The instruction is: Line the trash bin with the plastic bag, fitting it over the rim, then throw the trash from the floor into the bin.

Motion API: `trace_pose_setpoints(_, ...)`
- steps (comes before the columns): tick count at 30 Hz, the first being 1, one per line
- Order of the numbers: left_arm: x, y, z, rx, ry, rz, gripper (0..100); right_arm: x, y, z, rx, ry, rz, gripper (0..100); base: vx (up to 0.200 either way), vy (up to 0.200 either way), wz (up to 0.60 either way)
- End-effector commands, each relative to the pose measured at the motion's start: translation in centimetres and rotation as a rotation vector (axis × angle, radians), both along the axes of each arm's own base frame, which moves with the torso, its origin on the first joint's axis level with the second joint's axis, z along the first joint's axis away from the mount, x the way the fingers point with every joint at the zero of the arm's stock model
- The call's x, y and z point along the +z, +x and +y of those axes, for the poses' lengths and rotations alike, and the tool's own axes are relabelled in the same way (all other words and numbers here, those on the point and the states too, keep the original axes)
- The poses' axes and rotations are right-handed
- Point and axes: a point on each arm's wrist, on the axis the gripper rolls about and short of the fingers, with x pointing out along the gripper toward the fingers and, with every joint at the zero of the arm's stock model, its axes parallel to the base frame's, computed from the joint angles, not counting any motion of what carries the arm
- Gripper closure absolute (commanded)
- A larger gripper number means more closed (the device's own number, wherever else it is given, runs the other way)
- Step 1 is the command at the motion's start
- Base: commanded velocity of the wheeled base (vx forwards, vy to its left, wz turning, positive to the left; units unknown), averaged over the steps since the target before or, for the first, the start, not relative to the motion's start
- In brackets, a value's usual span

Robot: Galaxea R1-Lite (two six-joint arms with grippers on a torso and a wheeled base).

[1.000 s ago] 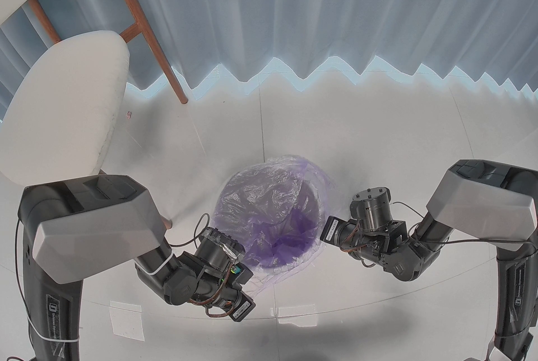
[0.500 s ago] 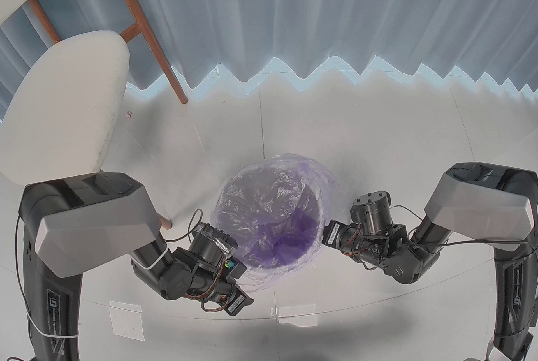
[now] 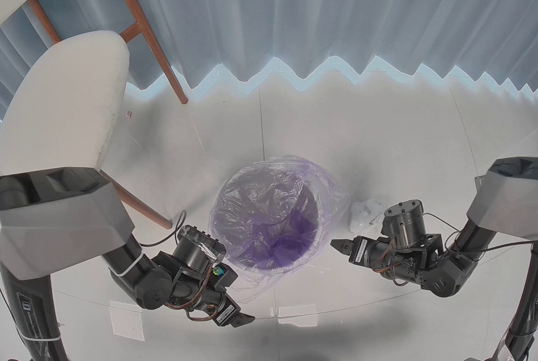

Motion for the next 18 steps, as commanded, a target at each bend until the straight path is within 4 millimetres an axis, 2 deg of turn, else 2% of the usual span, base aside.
trace_pose_setpoints(1, 3.5, -2.7, 0.0, -0.05, -0.042, -0.061, 0, 3.2, -2.9, -1.1, 0.0, 0.024, -0.05, 0, 0.0, 0.0, 0.0)
trace_pose_setpoints(4, 5.1, -4.6, -0.2, -0.088, -0.068, -0.089, 0, 4.4, -4.7, -1.6, 0.004, 0.03, -0.069, 0, 0.0, 0.0, 0.0)
trace_pose_setpoints(6, 5.7, -5.2, -0.2, -0.099, -0.078, -0.1, 0, 4.7, -5.5, -1.9, 0.006, 0.029, -0.07, 0, 0.0, 0.0, 0.0)
trace_pose_setpoints(7, 6.5, -6.0, 0.0, -0.113, -0.091, -0.116, 0, 5.0, -6.5, -2.3, 0.009, 0.027, -0.075, 0, 0.0, 0.0, 0.0)
trace_pose_setpoints(11, 8.1, -8.3, 1.7, -0.118, -0.115, -0.147, 0, 6.3, -8.9, -3.2, 0.015, 0.042, -0.122, 0, 0.0, 0.0, 0.0)
trace_pose_setpoints(12, 8.2, -8.3, 1.8, -0.116, -0.118, -0.151, 0, 6.4, -9.0, -3.3, 0.015, 0.043, -0.124, 0, 0.0, 0.0, 0.0)
trace_pose_setpoints(13, 8.9, -9.3, 3.1, -0.094, -0.136, -0.17, 0, 7.1, -10.1, -3.7, 0.027, 0.038, -0.167, 0, 0.0, 0.0, 0.0)
trace_pose_setpoints(16, 10.5, -10.2, 4.7, -0.006, -0.203, -0.194, 0, 7.8, -11.9, -4.7, 0.049, 0.001, -0.209, 0, 0.0, 0.0, 0.0)
trace_pose_setpoints(18, 11.0, -10.4, 5.0, 0.01, -0.233, -0.202, 0, 7.9, -12.6, -5.0, 0.055, -0.011, -0.22, 0, 0.0, 0.0, 0.0)
